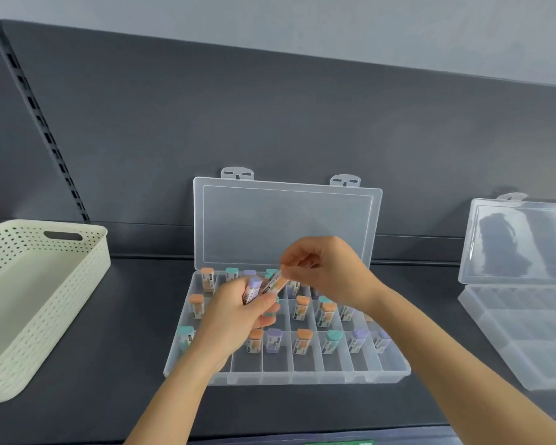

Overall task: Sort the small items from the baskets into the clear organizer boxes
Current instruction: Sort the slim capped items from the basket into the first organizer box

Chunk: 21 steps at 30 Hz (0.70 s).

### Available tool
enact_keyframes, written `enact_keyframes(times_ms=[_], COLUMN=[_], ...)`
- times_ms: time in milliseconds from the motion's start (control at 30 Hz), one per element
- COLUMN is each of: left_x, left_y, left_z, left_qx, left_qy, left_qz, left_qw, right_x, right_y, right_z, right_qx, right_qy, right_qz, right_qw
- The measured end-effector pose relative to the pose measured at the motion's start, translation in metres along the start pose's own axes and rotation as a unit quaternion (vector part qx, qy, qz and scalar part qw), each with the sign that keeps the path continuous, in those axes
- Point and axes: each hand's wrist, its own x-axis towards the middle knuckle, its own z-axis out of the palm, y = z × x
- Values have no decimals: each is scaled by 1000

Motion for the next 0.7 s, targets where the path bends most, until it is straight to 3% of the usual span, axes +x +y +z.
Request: enact_keyframes(times_ms=[100, 300, 500, 700], left_x=[4, 8, 6, 2], left_y=[-2, -4, -3, -6], left_z=[0, 7, 4, 0], left_qx=[60, 80, 59, 59], left_qy=[22, 35, 34, 10], left_qz=[22, 10, 14, 68], left_qw=[998, 996, 998, 996], right_x=[-4, -17, -18, -17], right_y=[9, 34, 55, 63], right_z=[-23, -14, 20, 31], right_qx=[-23, -144, -286, -323], right_qy=[57, -28, -66, -64], right_qz=[0, 14, -33, -48], right_qw=[998, 989, 955, 943])
